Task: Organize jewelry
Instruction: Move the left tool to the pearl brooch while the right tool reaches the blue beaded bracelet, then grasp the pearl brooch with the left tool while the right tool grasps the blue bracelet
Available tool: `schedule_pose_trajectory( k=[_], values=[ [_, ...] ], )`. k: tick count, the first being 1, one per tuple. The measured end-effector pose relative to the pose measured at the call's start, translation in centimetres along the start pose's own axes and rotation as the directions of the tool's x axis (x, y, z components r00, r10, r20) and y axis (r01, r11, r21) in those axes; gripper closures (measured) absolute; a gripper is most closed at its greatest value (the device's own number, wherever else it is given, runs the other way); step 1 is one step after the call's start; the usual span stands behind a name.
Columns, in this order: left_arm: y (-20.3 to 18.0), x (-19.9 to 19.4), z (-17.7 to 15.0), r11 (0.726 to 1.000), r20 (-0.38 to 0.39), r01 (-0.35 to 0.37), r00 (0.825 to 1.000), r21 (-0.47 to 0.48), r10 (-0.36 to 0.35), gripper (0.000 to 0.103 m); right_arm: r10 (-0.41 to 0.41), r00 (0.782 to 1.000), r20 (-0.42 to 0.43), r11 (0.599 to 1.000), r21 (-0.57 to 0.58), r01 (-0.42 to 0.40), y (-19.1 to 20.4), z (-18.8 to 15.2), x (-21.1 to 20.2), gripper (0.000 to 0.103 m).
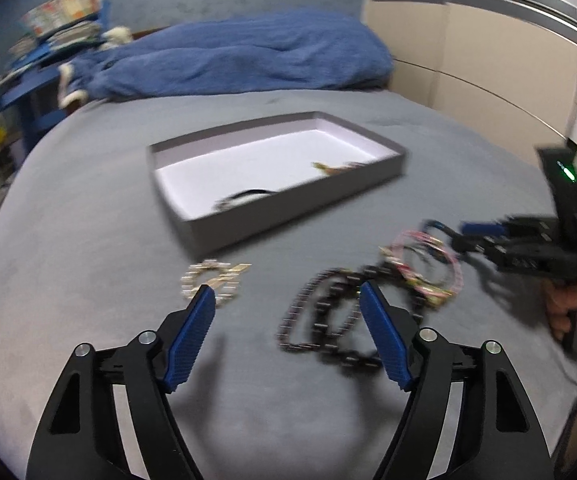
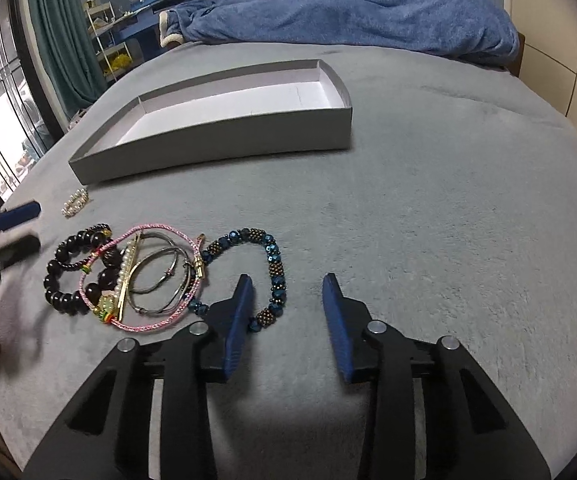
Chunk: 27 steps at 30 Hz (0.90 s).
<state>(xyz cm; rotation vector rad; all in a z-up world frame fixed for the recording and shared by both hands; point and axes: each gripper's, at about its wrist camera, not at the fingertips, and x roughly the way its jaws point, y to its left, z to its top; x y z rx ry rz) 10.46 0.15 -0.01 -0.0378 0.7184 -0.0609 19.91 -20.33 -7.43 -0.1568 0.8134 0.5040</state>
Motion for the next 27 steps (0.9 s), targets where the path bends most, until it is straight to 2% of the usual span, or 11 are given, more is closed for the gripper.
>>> schedule_pose_trajectory(
  k=[3, 5, 10, 14, 17, 18, 19, 20, 25, 27],
  values=[
    [2.4, 0.4, 0.4, 0.995, -0.006, -0.056, 0.998, -0.083, 0.055, 0.031, -0.001, 1.000, 0.011, 1.000, -0.003, 0.001, 0.0, -0.2, -0.1, 0.086],
    [3.9, 1.5, 0.7, 0.989, -0.040, -0.062, 0.998, -0.133, 0.057, 0.031, -0.003, 1.000, 0.027, 1.000, 0.006, 0.002, -0.2, -0.4, -0.4, 0.095],
    [4.5, 3.7, 0.9, 0.993, -0.109, -0.034, 0.994, -0.115, 0.022, 0.031, -0.013, 0.999, 0.049, 1.000, 0.000, 0.013, 0.0, -0.6, -0.7, 0.096],
    [4.6, 4.8, 1.3, 0.994, -0.130, -0.057, 0.991, -0.097, 0.044, 0.031, -0.005, 0.999, 0.041, 1.000, 0.007, 0.005, -0.1, -0.5, -0.5, 0.096],
    [4.5, 5.8, 1.3, 0.994, -0.168, -0.082, 0.983, -0.078, 0.068, 0.038, -0.006, 0.999, 0.033, 1.000, 0.004, 0.006, 0.0, -0.5, -0.4, 0.095],
    [4.4, 5.8, 1.3, 0.994, -0.169, -0.088, 0.983, -0.071, 0.075, 0.045, -0.006, 0.999, 0.032, 1.000, 0.004, 0.006, 0.0, -0.5, -0.3, 0.094],
    [4.4, 5.7, 1.3, 0.994, -0.168, -0.090, 0.983, -0.070, 0.077, 0.057, -0.005, 1.000, 0.031, 1.000, 0.004, 0.005, 0.0, -0.5, -0.3, 0.094],
    [4.5, 5.6, 1.3, 0.993, -0.165, -0.090, 0.983, -0.073, 0.077, 0.061, -0.003, 1.000, 0.030, 1.000, 0.005, 0.003, -0.1, -0.5, -0.2, 0.094],
    [4.3, 3.9, 1.0, 0.994, -0.115, -0.061, 0.992, -0.092, 0.051, 0.061, 0.029, 0.998, 0.048, 0.999, 0.025, -0.030, -0.5, -0.5, -0.5, 0.096],
    [3.8, 2.8, 1.0, 0.995, -0.087, -0.047, 0.995, -0.084, 0.040, 0.061, 0.046, 0.996, 0.083, 0.998, 0.047, -0.050, -0.9, -0.5, -1.3, 0.096]
  ],
)
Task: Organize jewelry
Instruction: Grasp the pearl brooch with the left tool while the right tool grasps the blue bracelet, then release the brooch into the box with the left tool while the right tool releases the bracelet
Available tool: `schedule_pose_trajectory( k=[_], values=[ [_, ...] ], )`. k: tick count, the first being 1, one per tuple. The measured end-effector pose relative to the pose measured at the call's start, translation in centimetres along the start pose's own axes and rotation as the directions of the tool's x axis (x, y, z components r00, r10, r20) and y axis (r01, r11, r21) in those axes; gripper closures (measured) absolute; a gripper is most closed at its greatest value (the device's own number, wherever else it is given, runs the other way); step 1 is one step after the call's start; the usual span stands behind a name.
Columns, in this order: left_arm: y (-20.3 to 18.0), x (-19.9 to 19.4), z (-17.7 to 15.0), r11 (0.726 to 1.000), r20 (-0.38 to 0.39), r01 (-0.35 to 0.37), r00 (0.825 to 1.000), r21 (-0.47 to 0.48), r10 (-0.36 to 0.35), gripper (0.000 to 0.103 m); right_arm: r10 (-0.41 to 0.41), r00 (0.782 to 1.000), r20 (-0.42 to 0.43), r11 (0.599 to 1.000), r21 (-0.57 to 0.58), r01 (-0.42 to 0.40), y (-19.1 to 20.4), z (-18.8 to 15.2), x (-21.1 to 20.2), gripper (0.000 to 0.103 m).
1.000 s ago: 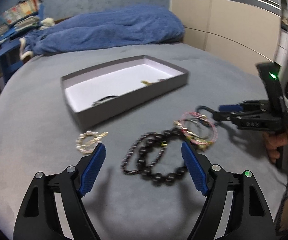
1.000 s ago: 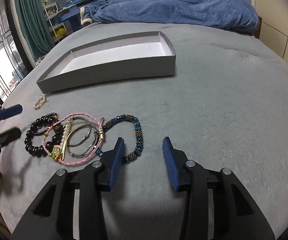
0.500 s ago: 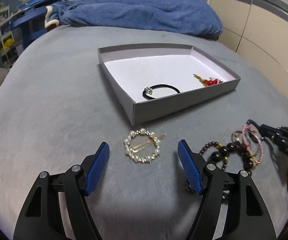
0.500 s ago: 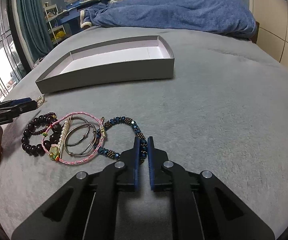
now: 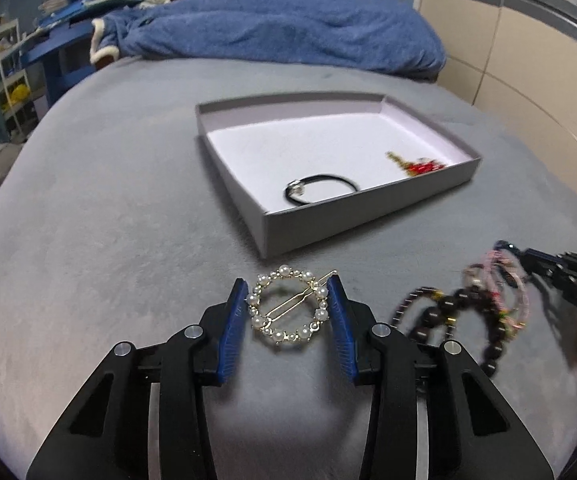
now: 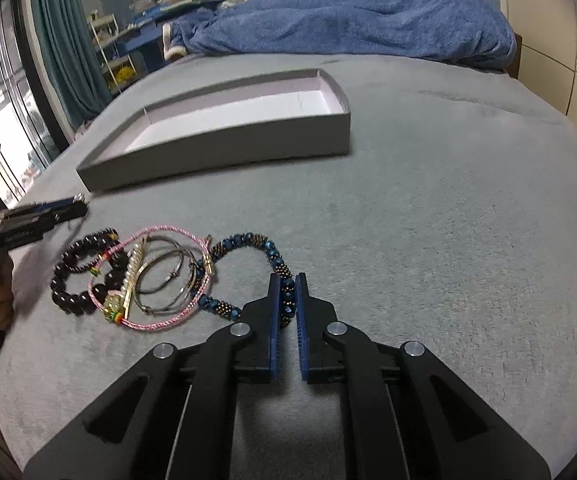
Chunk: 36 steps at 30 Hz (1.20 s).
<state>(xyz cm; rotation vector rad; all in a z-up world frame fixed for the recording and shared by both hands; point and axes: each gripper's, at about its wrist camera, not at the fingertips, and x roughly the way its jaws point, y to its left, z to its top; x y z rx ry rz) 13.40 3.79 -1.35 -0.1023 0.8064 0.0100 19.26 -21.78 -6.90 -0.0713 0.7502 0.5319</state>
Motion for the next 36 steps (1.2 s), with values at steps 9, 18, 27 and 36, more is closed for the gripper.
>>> schedule_pose_trajectory(
  k=[9, 18, 27, 36],
  values=[
    [-1.3, -3.6, 2.0, 0.999, 0.104, 0.029, 0.994, 0.020, -0.031, 0.061, 0.047, 0.990, 0.132, 0.998, 0.041, -0.053, -0.2, 1.2, -3.7, 0.096],
    [-2.4, -3.9, 4.0, 0.998, 0.145, 0.050, 0.988, 0.025, -0.053, 0.061, 0.082, 0.970, 0.227, 0.995, 0.042, -0.094, -0.4, 4.2, -6.4, 0.096],
    [-2.7, -3.6, 5.6, 0.998, 0.168, 0.060, 0.984, 0.036, -0.065, 0.061, 0.150, 0.953, 0.263, 0.984, 0.057, -0.170, -1.2, 7.2, -7.1, 0.096],
    [-3.0, -2.1, 6.9, 0.998, 0.167, 0.053, 0.984, 0.043, -0.059, 0.061, 0.165, 0.955, 0.245, 0.985, 0.004, -0.172, 0.7, 9.9, -5.4, 0.096]
  ],
)
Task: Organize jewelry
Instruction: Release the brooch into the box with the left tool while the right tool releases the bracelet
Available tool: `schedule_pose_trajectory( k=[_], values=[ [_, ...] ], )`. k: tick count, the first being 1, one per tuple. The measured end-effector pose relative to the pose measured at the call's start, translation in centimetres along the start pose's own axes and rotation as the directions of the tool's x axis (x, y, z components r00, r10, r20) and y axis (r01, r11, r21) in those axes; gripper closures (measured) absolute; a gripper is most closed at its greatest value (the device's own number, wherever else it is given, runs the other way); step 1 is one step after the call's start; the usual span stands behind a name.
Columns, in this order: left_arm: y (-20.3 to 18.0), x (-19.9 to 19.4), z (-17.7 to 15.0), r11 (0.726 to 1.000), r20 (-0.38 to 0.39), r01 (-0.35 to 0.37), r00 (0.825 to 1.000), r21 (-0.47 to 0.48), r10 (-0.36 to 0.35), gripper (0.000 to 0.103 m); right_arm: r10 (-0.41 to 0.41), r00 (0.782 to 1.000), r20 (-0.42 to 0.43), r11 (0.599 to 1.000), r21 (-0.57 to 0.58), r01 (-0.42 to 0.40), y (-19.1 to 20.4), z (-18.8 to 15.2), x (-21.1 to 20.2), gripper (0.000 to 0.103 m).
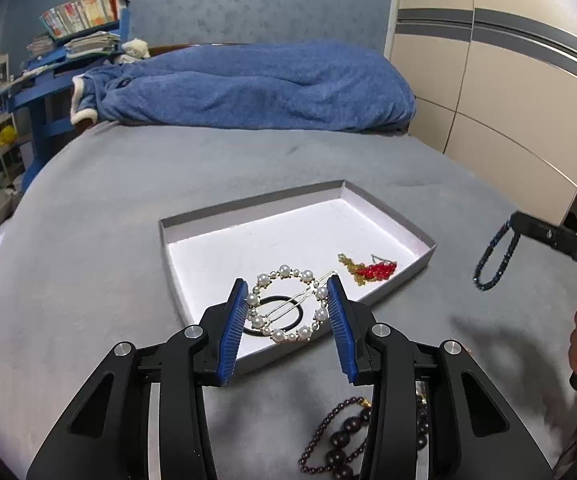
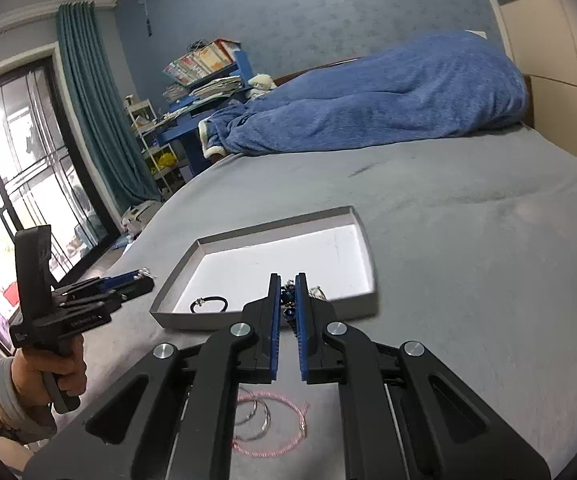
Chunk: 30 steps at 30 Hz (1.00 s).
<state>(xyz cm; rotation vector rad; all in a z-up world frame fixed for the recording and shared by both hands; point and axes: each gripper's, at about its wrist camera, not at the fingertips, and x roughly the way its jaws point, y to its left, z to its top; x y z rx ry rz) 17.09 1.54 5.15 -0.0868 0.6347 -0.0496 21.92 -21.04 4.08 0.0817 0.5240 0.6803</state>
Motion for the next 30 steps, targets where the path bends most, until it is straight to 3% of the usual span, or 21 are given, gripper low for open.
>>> schedule_pose_trajectory(
  k=[14, 20, 30],
  values=[
    [1.7, 5.2, 0.5, 0.997, -0.070, -0.055, 0.996, -0.052, 0.051, 0.061, 0.052, 0.997, -0.065, 0.993, -0.106, -0.059, 5.4, 4.2, 8.2, 0.096],
    [1.8, 7.2, -0.5, 0.997, -0.121, -0.069, 0.991, -0.035, 0.065, 0.061, 0.075, 0.986, -0.149, 0.991, -0.101, -0.091, 6.6, 2.5, 12.8, 0.096],
    [2.1, 8.4, -1.1, 0.998, -0.159, -0.059, 0.986, -0.009, 0.057, 0.060, -0.049, 0.964, -0.261, 0.995, -0.098, 0.024, 4.3, -0.9, 15.9, 0.096]
  ],
)
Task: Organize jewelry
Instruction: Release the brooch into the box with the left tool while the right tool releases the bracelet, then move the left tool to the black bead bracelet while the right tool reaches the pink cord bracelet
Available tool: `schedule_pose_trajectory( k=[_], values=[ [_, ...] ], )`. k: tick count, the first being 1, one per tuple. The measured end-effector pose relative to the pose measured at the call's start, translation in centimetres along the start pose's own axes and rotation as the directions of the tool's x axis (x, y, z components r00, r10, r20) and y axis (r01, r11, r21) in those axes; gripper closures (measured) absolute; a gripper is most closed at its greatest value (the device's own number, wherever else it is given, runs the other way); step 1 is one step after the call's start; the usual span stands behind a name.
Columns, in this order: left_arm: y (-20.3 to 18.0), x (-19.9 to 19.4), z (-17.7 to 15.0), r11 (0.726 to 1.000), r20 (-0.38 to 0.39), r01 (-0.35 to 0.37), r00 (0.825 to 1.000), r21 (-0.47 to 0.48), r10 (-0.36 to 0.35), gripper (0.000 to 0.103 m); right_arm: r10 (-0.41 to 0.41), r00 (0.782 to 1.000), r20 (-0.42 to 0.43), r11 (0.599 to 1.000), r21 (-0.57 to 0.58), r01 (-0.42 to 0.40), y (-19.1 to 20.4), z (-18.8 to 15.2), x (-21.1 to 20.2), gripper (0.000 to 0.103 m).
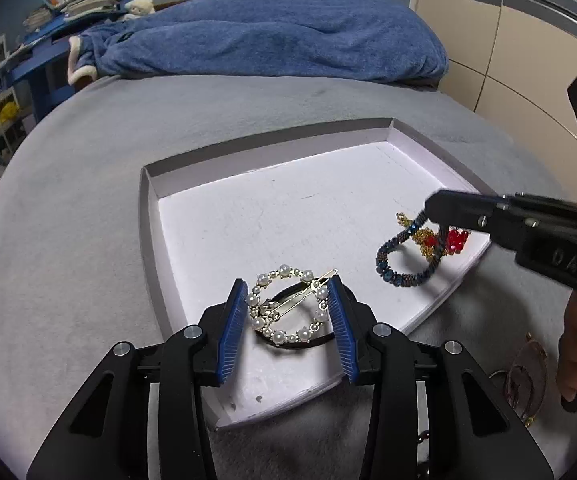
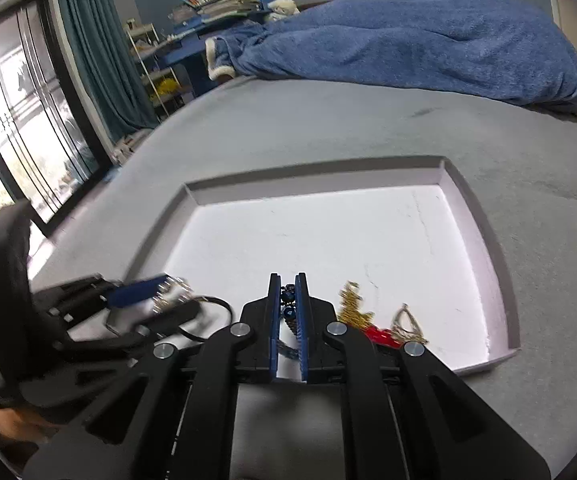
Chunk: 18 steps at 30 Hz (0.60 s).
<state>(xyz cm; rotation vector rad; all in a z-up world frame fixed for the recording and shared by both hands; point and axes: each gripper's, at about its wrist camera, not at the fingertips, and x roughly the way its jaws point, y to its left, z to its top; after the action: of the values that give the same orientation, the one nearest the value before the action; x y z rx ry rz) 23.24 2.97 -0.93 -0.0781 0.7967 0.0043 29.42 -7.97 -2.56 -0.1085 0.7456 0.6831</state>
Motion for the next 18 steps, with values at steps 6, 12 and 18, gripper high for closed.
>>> schedule_pose_trajectory(
  k=[6, 12, 18],
  values=[
    [-0.6, -0.3, 0.0, 1.000, 0.014, 0.004, 1.000, 0.030, -0.004, 0.036, -0.040, 0.999, -0.001, 0.999, -0.030, 0.040, -0.6, -0.7, -0.7, 0.094],
    [-0.9, -1.3, 0.3, 1.000, 0.041, 0.011, 0.999, 0.025, -0.012, 0.023, -0.039, 0.999, 0.036, 0.999, -0.027, 0.040, -1.1, -1.4, -2.8, 0.076],
    [-2.0, -3.0, 0.4, 0.998, 0.073, 0.020, 0.997, 0.059, -0.024, 0.014, -0.052, 0.996, 0.072, 0.999, -0.011, 0.053, -1.8, -3.6, -5.5, 0.064]
  ],
)
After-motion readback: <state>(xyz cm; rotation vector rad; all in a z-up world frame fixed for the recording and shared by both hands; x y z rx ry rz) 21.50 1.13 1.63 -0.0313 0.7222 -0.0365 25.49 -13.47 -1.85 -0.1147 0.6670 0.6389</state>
